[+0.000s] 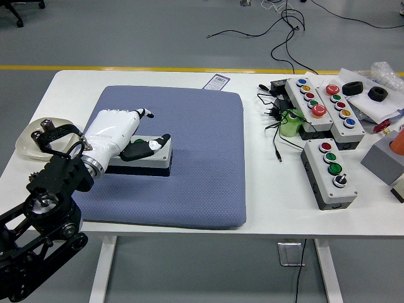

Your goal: Pick up the button,place it on the desk,press the button,press the button

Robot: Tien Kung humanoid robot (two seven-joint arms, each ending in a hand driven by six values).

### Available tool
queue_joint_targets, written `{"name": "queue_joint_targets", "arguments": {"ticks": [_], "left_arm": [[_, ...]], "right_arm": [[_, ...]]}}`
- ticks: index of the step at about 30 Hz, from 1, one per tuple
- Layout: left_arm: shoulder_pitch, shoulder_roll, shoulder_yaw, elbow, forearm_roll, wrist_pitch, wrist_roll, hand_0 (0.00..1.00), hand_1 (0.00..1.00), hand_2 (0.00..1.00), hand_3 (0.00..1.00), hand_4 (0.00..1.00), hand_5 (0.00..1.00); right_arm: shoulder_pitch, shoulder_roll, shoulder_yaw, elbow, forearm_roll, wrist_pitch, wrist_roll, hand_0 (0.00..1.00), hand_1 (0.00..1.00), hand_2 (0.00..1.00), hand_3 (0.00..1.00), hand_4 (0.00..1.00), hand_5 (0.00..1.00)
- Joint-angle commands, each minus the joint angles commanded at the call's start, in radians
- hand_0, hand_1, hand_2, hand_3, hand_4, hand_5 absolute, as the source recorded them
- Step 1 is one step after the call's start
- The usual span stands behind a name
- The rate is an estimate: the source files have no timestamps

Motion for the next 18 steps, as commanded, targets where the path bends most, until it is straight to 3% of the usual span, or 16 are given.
{"name": "queue_joint_targets", "arguments": {"ticks": [3,5,6,11,12,13,15,18], "left_arm": [[0.025,-0.008,-0.054,-0.026,-0.081,0.052,-0.043,0.275,0.418,0.489,0.914,0.704,0.998],[0.040,-0.018,-0.084,-0.024,-0.154,0.119,-0.096,0.275,0.418,0.489,0.914,0.704,0.998],[0.049,-0.027,-0.099,-0.020,-0.199,0.157,-0.129,0.722,0.842,0.944,0.998,0.680,0.962],[0.077,-0.055,-0.130,-0.010,-0.406,0.350,-0.312,0.722,0.842,0.944,0.998,0.680,0.962],[0.081,-0.060,-0.134,-0.006,-0.451,0.395,-0.357,0.906,0.957,0.998,0.998,0.680,0.984],[0.084,-0.063,-0.139,-0.002,-0.490,0.426,-0.395,0.906,0.957,0.998,0.998,0.680,0.984],[0.089,-0.068,-0.150,0.008,-0.581,0.446,-0.456,0.906,0.957,0.998,0.998,0.680,0.984],[0.093,-0.071,-0.162,0.017,-0.702,0.441,-0.485,0.906,0.955,0.998,0.998,0.675,0.998]], "right_arm": [[0.000,0.001,0.007,0.000,-0.008,0.000,0.000,0.654,0.692,0.765,0.653,0.349,0.178],[0.001,0.001,0.008,0.000,-0.009,-0.001,0.000,0.654,0.692,0.765,0.653,0.349,0.178],[0.001,0.000,0.007,0.000,-0.008,-0.001,0.000,0.656,0.692,0.765,0.653,0.348,0.175],[0.003,0.001,0.009,0.000,-0.010,-0.003,-0.001,0.656,0.692,0.765,0.653,0.348,0.175],[0.004,0.001,0.008,0.000,-0.008,-0.003,-0.001,0.655,0.691,0.765,0.653,0.348,0.177],[0.004,0.001,0.006,0.000,-0.007,-0.003,-0.001,0.655,0.691,0.765,0.653,0.348,0.177],[0.005,0.001,0.005,0.000,-0.006,-0.004,-0.002,0.655,0.691,0.765,0.653,0.348,0.177],[0.006,0.000,0.006,0.000,-0.008,-0.004,-0.002,0.654,0.691,0.763,0.653,0.348,0.179]]}}
